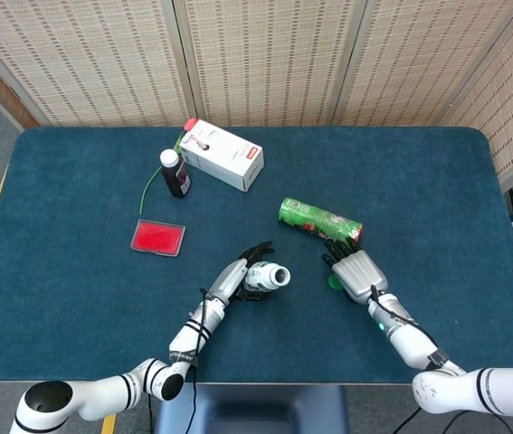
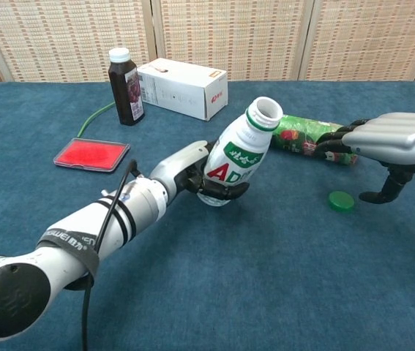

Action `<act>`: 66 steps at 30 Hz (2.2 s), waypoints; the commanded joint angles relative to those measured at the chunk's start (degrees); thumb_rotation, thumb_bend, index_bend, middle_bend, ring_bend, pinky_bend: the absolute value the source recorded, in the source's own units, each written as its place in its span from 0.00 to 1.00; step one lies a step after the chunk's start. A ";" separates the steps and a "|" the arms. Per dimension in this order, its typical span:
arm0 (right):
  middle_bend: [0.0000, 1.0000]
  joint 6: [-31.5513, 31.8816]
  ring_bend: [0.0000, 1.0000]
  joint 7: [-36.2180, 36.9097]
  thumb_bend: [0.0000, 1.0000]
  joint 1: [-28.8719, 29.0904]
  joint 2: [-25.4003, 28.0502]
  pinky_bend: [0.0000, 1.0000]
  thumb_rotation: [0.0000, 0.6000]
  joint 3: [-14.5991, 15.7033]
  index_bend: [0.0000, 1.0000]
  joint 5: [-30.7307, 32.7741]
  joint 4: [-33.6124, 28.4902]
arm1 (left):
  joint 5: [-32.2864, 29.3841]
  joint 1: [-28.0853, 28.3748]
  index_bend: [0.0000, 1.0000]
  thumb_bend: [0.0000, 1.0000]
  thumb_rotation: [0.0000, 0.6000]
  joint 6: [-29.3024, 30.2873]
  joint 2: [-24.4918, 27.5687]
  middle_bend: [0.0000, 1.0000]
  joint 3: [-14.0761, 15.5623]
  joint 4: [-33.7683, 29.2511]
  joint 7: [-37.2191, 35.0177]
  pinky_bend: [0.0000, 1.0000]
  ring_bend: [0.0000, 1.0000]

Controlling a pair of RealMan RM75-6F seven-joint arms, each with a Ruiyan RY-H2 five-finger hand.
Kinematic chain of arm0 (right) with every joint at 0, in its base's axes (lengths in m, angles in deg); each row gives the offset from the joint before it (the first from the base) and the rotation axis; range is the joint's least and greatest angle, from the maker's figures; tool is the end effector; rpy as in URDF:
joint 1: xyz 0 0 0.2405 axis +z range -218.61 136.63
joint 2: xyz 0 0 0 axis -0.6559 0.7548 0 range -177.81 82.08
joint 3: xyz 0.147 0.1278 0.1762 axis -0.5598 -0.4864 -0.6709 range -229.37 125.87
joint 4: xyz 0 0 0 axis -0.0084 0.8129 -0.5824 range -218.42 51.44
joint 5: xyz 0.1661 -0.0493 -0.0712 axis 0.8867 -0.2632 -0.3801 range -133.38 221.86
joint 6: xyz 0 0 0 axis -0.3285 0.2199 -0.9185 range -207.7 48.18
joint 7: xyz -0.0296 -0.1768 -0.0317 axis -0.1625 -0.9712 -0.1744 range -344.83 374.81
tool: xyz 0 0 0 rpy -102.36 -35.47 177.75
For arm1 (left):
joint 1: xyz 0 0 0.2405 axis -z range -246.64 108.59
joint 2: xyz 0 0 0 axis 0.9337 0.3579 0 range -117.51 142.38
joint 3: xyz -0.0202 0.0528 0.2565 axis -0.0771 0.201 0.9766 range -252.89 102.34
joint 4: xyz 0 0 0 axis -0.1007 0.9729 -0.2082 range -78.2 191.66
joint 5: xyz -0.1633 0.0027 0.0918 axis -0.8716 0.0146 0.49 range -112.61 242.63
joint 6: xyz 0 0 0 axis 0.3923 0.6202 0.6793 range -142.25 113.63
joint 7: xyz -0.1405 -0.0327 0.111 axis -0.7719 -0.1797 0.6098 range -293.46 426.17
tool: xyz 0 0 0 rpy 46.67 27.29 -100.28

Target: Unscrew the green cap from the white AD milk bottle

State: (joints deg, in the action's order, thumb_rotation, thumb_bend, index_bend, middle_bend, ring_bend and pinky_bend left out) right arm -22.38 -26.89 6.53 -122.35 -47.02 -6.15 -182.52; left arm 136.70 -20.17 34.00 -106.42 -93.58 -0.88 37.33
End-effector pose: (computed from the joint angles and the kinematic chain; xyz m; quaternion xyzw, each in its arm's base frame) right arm -0.1911 -0.3467 0.0298 0.8283 -0.2760 0.1696 0.4571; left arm -0.0602 0.3685 -0.1454 -0.5486 -0.6454 -0.5071 0.1591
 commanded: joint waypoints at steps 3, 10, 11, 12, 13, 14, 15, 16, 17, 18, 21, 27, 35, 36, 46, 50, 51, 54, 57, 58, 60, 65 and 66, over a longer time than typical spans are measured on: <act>0.00 1.07 0.00 1.60 0.27 -0.71 1.80 0.00 1.00 -1.29 0.01 -1.22 -2.67 | 0.40 -0.22 0.00 0.41 1.00 0.17 0.34 0.00 -0.17 -0.10 -1.25 0.00 0.00; 0.00 4.25 0.00 7.29 0.27 -2.69 8.09 0.00 1.00 -4.57 0.00 -5.43 -9.26 | -0.30 -0.48 0.00 0.39 1.00 -0.93 1.39 0.00 -0.39 -1.92 -1.91 0.00 0.00; 0.00 4.38 0.00 7.71 0.27 -2.90 8.78 0.00 1.00 -4.74 0.00 -5.83 -9.79 | -0.40 -0.56 0.00 0.39 1.00 -1.20 1.55 0.00 -0.35 -2.21 -2.20 0.00 0.00; 0.00 4.45 0.00 8.04 0.27 -3.09 9.43 0.00 1.00 -4.88 0.00 -6.13 -10.25 | -0.50 -0.66 0.00 0.39 1.00 -1.50 1.71 0.00 -0.29 -2.51 -2.58 0.00 0.00; 0.00 4.51 0.00 8.40 0.27 -3.32 10.15 0.00 1.00 -5.06 0.00 -6.42 -10.76 | -0.61 -0.81 0.00 0.38 1.00 -1.90 1.96 0.00 -0.21 -2.94 -3.09 0.00 0.00; 0.00 4.52 0.00 8.63 0.27 -3.48 10.61 0.00 1.00 -5.18 0.00 -6.60 -11.05 | -0.59 -0.91 0.00 0.37 1.00 -2.17 2.15 0.00 -0.09 -3.24 -3.46 0.00 0.00; 0.00 4.47 0.00 8.84 0.27 -3.61 10.99 0.00 1.00 -5.28 0.00 -6.73 -11.27 | -0.59 -1.00 0.00 0.37 1.00 -2.51 2.34 0.00 0.09 -3.49 -3.77 0.00 0.00; 0.00 4.33 0.00 9.10 0.27 -3.76 11.39 0.00 1.00 -5.42 0.00 -6.81 -11.49 | -0.68 -1.09 0.00 0.36 1.00 -3.13 2.67 0.00 0.24 -3.97 -4.29 0.00 0.00; 0.00 4.21 0.00 9.36 0.27 -3.85 11.65 0.00 1.00 -5.57 0.00 -6.81 -11.64 | -1.05 -1.23 0.00 0.36 1.00 -3.83 2.93 0.00 0.22 -4.60 -5.05 0.00 0.00; 0.00 4.03 0.00 9.59 0.27 -3.93 11.87 0.00 1.00 -5.69 0.00 -6.81 -11.75 | -1.58 -1.34 0.00 0.35 1.00 -4.81 3.31 0.00 0.05 -5.46 -6.07 0.00 0.00; 0.00 3.41 0.00 9.95 0.27 -4.11 12.40 0.00 1.00 -5.92 0.00 -6.79 -12.01 | -4.22 -1.96 0.00 0.32 1.00 -8.42 5.02 0.00 -1.95 -9.51 -11.72 0.00 0.00; 0.00 2.77 0.00 10.21 0.27 -4.34 12.96 0.00 1.00 -6.15 0.00 -6.77 -12.38 | -3.50 -2.08 0.00 0.30 1.00 -9.76 6.80 0.00 -3.01 -11.45 -14.91 0.00 0.00; 0.00 1.89 0.00 10.47 0.27 -4.77 14.21 0.00 1.00 -6.47 0.00 -6.61 -13.06 | 0.68 -2.09 0.00 0.29 1.00 -7.74 8.24 0.00 -2.23 -10.83 -16.23 0.00 0.00; 0.00 1.80 0.00 10.54 0.27 -4.80 14.34 0.00 1.00 -6.56 0.00 -6.56 -13.13 | 1.14 -2.14 0.00 0.29 1.00 -7.33 8.32 0.00 -2.00 -10.72 -16.23 0.00 0.00; 0.00 1.92 0.00 10.49 0.27 -5.37 15.12 0.00 1.00 -7.08 0.00 -7.19 -14.11 | 3.16 -2.93 0.00 0.29 1.00 -4.85 10.64 0.00 0.29 -11.42 -14.05 0.00 0.00; 0.00 3.43 0.00 9.29 0.27 -6.23 16.04 0.00 1.00 -6.87 0.00 -7.69 -14.98 | 5.50 -3.67 0.00 0.30 1.00 -1.16 12.70 0.00 1.58 -12.74 -9.65 0.00 0.00; 0.00 3.95 0.00 8.84 0.27 -6.53 16.38 0.00 1.00 -6.74 0.00 -7.55 -15.38 | 5.85 -3.84 0.00 0.30 1.00 -0.36 13.39 0.00 1.75 -13.24 -8.27 0.00 0.00; 0.00 6.60 0.00 7.79 0.27 -8.20 17.51 0.00 1.00 -6.11 0.00 -8.55 -16.89 | 7.71 -4.78 0.00 0.32 1.00 2.29 16.81 0.00 3.18 -15.58 -2.64 0.00 0.00; 0.00 10.19 0.00 9.52 0.27 -11.17 18.08 0.00 1.00 -5.26 0.00 -12.42 -17.63 | 10.17 -6.44 0.00 0.32 1.00 4.84 21.97 0.00 5.66 -19.08 3.54 0.00 0.00; 0.00 11.40 0.00 10.39 0.27 -12.30 18.14 0.00 1.00 -4.86 0.00 -13.98 -17.65 | 10.93 -7.13 0.00 0.32 1.00 5.64 23.82 0.00 6.58 -20.42 5.53 0.00 0.00; 0.00 14.88 0.00 12.55 0.27 -15.52 17.96 0.00 1.00 -3.45 0.00 -18.33 -17.34 | 13.05 -9.22 0.00 0.33 1.00 7.82 28.51 0.00 9.38 -23.90 10.13 0.00 0.00; 0.00 25.40 0.00 18.03 0.27 -25.99 14.74 0.00 1.00 2.56 0.00 -30.44 -13.90 | 18.24 -18.27 0.00 0.35 1.00 17.50 38.37 0.00 18.40 -30.45 17.11 0.00 0.00; 0.00 27.49 0.00 19.07 0.27 -27.97 13.76 0.00 1.00 3.56 0.00 -32.46 -12.29 | 18.94 -20.44 0.00 0.37 1.00 20.06 39.10 0.00 19.96 -30.87 17.45 0.00 0.00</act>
State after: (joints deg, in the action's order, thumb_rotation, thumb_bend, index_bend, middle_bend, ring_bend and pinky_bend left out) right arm -1.27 -11.81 -15.13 -106.10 -47.49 -32.07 -198.10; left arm 151.86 -33.70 46.52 -71.94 -79.80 -27.52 50.72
